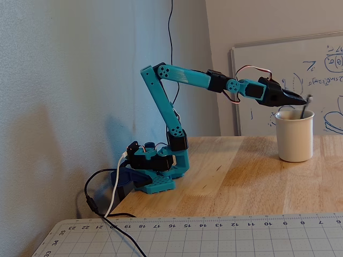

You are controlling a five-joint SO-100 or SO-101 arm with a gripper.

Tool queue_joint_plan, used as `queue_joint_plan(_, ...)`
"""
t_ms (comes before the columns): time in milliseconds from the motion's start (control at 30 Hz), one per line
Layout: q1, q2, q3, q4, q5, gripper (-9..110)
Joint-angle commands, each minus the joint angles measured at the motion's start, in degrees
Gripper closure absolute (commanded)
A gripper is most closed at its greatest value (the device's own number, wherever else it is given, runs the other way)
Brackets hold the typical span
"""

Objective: Grasp a pen and put it in a mug.

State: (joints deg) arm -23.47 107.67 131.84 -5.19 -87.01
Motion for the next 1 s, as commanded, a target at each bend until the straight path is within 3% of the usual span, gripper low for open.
queue_joint_plan(0, 0.4, 6.3, -1.1, -1.4, 3.3, 83)
queue_joint_plan(133, 0.4, 9.8, -0.9, -1.3, 15.6, 83)
queue_joint_plan(400, 5.7, 18.3, 4.7, -1.2, 60.9, 83)
queue_joint_plan(567, 10.3, 25.4, 14.0, -1.2, 82.2, 83)
queue_joint_plan(800, 15.8, 39.1, 25.1, 0.3, 90.0, 84)
queue_joint_plan(967, 16.6, 49.0, 28.1, 15.4, 89.5, 91)
